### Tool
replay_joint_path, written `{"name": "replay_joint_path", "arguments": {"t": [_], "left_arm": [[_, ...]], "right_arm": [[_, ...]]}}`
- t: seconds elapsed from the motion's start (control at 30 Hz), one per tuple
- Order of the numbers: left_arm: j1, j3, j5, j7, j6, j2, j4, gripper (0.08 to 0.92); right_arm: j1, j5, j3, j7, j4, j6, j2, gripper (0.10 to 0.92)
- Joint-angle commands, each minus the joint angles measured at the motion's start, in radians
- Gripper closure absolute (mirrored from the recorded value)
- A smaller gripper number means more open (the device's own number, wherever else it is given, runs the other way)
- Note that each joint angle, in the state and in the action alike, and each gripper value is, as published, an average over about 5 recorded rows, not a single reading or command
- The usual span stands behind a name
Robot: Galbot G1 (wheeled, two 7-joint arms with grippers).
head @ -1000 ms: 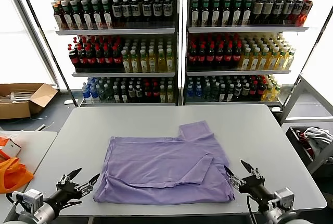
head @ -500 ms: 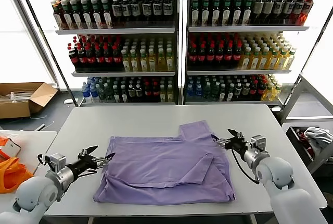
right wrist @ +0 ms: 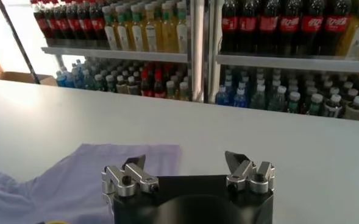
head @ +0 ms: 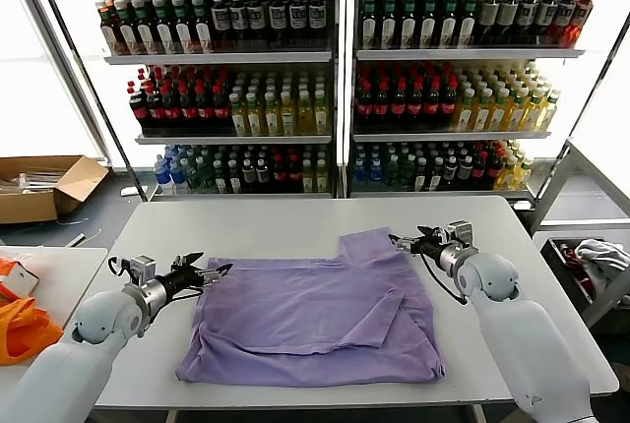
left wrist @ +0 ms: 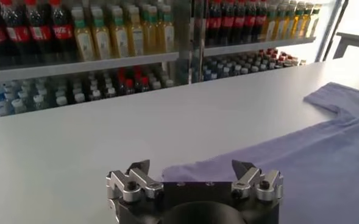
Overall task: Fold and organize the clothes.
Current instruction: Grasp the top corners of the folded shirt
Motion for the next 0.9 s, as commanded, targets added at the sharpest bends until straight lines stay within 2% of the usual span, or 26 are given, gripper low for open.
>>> {"name": "replay_joint_path", "arguments": {"t": [0.03,0.13,0.27,0.63,0.9], "left_arm": [[-0.094,0.066,0.007,0.008,-0.007,-0.016,0.095,0.177],[-0.090,0.066,0.006,0.010,-0.007,-0.020,0.091,0.180],[-0.079,0.068,0.006,0.014,-0.006,-0.021,0.085,0.233],[-0.055,0.066,0.006,0.035,-0.011,-0.016,0.086,0.554],[-0.055,0.066,0.003,0.040,-0.015,-0.019,0.081,0.779]], "right_arm": [[0.073,-0.039,-0.059,-0.002,-0.137,0.003,0.055,0.205],[0.080,-0.045,-0.066,0.001,-0.159,0.007,0.074,0.236],[0.082,-0.050,-0.080,0.004,-0.172,0.001,0.087,0.344],[0.070,-0.015,-0.074,0.016,-0.168,0.002,0.098,0.656],[0.052,0.033,-0.059,0.033,-0.081,0.005,0.087,0.885]]}}
